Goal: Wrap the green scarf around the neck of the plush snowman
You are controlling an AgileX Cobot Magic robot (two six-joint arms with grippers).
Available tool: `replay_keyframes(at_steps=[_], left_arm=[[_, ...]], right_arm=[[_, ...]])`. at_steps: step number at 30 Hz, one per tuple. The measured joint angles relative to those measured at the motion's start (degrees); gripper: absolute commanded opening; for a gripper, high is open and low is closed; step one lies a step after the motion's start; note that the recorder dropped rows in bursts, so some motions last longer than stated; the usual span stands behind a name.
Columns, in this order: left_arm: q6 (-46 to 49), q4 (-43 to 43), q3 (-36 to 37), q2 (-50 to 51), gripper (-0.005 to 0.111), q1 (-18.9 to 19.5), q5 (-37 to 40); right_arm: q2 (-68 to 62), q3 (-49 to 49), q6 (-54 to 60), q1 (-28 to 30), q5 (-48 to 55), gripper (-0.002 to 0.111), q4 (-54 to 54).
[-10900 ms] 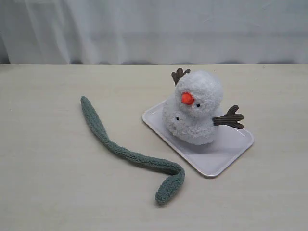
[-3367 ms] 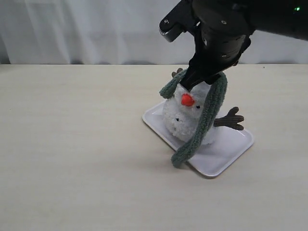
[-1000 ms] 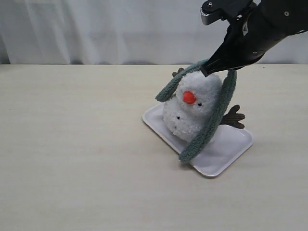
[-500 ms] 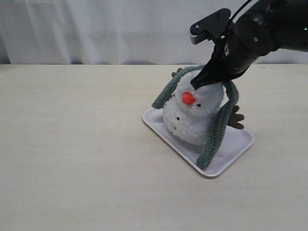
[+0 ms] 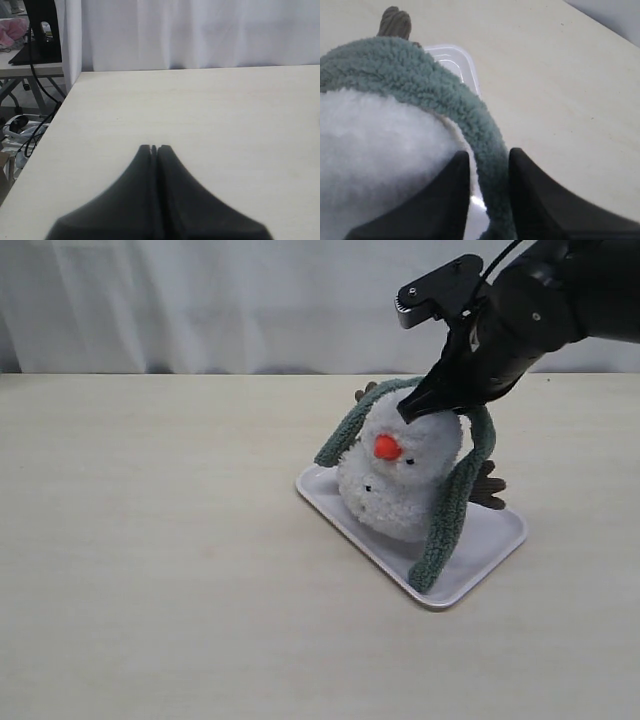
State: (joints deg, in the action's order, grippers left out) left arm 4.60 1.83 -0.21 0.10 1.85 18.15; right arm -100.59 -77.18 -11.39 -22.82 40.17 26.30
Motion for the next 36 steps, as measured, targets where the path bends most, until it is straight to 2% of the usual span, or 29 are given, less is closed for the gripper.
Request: replay_keyframes(at_steps=[4,7,12,14,17,20,24,32,34,36], left_arm=[[0.0,0.0,0.0,0.0,0.000,0.0,0.0],[0.0,0.0,0.0,0.0,0.000,0.0,0.0],[0.0,0.0,0.0,0.0,0.000,0.0,0.0],[0.0,0.0,0.0,0.0,0.000,0.0,0.0],[0.0,0.0,0.0,0.0,0.000,0.0,0.0],[0.0,0.0,0.0,0.0,0.000,0.0,0.0],[0.0,0.0,0.0,0.0,0.000,0.0,0.0],[0.0,0.0,0.0,0.0,0.000,0.0,0.0],[0.0,0.0,0.0,0.0,0.000,0.0,0.0],[0.0,0.0,0.0,0.0,0.000,0.0,0.0]], right_arm=[[2.7,0.0,0.0,0.0,3.0,0.037,0.0],[5.5,0.0,0.0,0.0,6.2,0.050,-0.5],[10.8,0.5,-0.4,0.0,15.1,0.052,-6.6],[12.7,4.3,0.9,0.0,16.2,0.052,-11.2],[16.3,14.3,1.5,0.0,9.2,0.052,-17.8],[19.4,27.2,3.4,0.0,-5.7,0.052,-26.3],[18.7,38.7,3.4,0.0,-21.6,0.052,-29.4],[11.8,41.1,2.8,0.0,-37.5,0.051,-29.9],[10.1,41.1,2.8,0.0,-40.2,0.044,-29.9],[8.8,41.1,2.8,0.0,-42.1,0.032,-29.9]])
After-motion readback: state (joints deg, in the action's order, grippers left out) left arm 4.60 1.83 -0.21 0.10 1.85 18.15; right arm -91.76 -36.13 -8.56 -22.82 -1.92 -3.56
